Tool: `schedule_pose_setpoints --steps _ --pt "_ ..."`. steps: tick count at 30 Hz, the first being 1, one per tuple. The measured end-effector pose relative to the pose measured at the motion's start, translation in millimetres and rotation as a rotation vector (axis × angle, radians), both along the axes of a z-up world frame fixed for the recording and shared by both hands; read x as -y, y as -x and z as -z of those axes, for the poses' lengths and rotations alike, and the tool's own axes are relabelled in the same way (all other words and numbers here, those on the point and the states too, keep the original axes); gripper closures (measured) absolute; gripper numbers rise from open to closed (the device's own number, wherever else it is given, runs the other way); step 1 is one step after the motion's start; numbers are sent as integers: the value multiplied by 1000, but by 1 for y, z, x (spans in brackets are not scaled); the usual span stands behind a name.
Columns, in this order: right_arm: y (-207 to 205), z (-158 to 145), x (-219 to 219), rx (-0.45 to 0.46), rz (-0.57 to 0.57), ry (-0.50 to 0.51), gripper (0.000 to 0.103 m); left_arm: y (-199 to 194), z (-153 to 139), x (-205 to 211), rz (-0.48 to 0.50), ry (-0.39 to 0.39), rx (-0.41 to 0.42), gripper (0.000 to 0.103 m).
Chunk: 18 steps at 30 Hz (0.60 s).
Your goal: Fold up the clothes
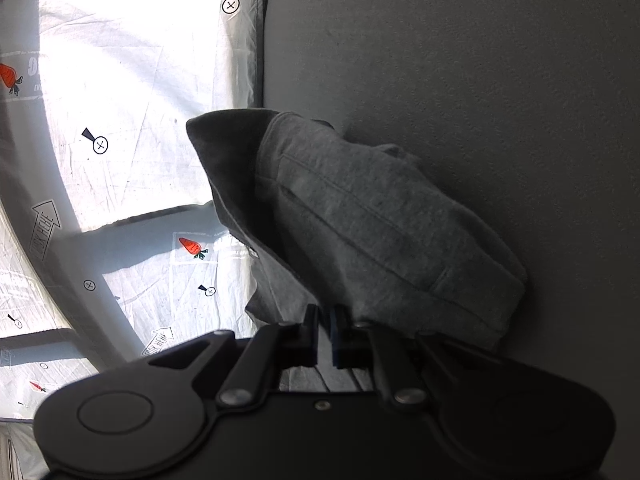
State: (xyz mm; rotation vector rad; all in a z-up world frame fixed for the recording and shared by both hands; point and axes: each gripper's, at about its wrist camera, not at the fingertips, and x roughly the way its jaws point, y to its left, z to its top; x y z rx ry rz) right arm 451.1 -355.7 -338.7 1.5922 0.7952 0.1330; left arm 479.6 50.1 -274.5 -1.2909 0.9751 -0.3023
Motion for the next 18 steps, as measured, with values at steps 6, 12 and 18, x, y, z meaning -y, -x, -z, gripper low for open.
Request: schedule_pose_setpoints --steps 6,12,18 --pt "-21 -26 5 107 37 -3 102 -4 -14 -28 -210 162 60 98" --pt "-39 -39 13 113 30 78 97 -9 7 -42 -349 295 -11 76" --pt "-35 -33 17 72 -8 134 86 -23 -15 -38 -224 148 100 56"
